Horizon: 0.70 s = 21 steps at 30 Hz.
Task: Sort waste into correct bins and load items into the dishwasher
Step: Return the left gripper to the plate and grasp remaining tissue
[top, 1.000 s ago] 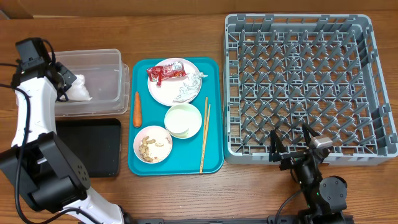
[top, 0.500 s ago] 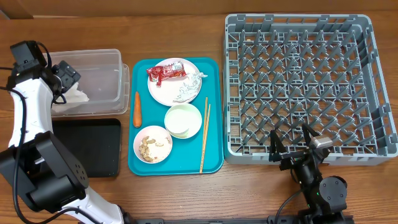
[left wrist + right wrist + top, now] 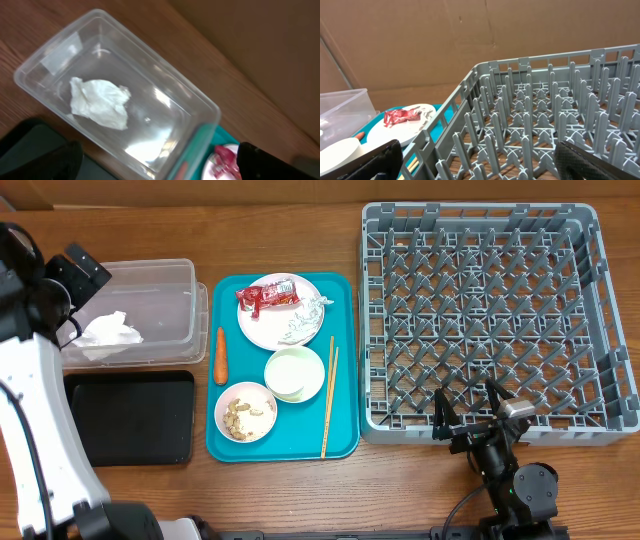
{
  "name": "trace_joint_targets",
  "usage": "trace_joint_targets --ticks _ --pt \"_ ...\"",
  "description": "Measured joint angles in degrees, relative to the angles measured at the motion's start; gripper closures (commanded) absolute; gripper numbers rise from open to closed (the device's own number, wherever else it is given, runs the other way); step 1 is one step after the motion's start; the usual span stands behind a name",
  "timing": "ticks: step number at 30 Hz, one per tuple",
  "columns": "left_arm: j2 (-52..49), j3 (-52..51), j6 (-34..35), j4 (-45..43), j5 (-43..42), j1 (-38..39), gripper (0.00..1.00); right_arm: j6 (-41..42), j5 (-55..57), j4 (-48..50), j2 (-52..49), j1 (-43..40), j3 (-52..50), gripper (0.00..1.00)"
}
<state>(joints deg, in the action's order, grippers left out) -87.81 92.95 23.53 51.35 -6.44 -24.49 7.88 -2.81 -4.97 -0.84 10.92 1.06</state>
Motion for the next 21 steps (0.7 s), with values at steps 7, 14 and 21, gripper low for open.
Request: trace_joint_targets --ticks 7,14,21 --pt "1.1 0.2 -0.1 6.8 -5.6 6.6 0.0 0.0 0.0 0.0 0.0 0.0 0.0 0.0" --pt "0.9 0.2 -0.2 7.7 -6.9 17.2 0.0 0.0 0.0 0.0 0.0 0.0 0.0 0.0" --pt "0.7 0.1 -1.1 8.3 -7.4 24.4 0.0 0.0 0.0 0.0 0.0 0.0 0.0 0.0"
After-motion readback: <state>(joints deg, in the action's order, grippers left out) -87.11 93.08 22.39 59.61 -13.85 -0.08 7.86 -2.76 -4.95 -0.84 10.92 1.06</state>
